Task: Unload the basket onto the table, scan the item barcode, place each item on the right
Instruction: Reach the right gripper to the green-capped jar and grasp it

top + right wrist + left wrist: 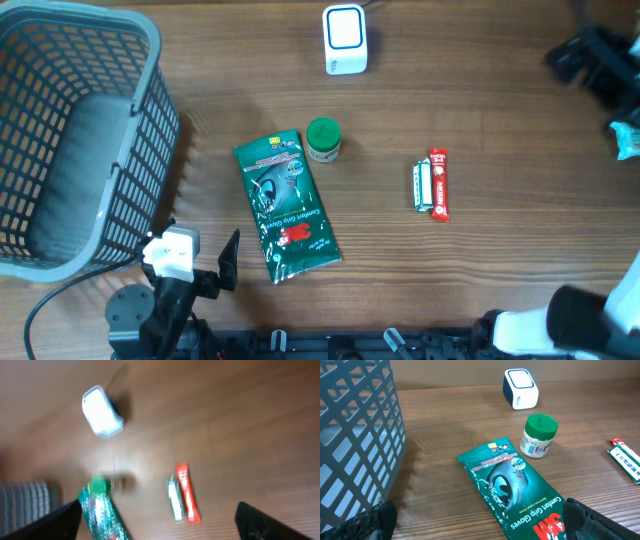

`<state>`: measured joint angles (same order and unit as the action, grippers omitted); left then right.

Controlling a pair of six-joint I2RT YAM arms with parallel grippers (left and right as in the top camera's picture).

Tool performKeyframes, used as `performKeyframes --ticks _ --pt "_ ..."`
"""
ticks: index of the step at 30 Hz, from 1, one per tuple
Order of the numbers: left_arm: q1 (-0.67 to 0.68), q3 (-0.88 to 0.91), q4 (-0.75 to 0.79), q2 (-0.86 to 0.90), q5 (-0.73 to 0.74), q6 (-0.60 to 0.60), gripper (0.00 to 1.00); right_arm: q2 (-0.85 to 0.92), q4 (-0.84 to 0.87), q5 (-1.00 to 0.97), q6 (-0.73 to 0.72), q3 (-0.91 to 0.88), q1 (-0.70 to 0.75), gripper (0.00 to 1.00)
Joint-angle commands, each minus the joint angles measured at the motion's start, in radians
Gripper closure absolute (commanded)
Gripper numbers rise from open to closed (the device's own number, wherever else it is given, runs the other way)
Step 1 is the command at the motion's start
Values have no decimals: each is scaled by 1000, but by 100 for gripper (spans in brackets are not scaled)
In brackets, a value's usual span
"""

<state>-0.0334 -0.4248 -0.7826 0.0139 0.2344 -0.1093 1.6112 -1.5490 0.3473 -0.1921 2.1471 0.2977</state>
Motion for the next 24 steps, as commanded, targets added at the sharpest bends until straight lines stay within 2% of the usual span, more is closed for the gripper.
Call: performKeyframes --ticks 1,4,10,13,19,22,24 --pt "5 7 3 -6 12 13 0 -40 -60 -131 8 -21 -175 0" --pt "5 7 3 -6 12 13 0 -47 -55 -140 -50 -95 -324 0" --pt "5 7 3 -6 12 13 0 -62 -23 -473 -344 -413 -592 0" --pt "5 7 3 -6 12 13 0 -99 4 -522 -397 -490 -684 0" --pt "5 7 3 -6 12 13 0 -338 -57 -602 -562 -536 -880 0" --pt "5 7 3 -6 12 13 0 -525 -3 -610 -633 -646 -941 0" --pt "5 7 3 -6 12 13 0 -631 92 -610 -688 -774 -943 0"
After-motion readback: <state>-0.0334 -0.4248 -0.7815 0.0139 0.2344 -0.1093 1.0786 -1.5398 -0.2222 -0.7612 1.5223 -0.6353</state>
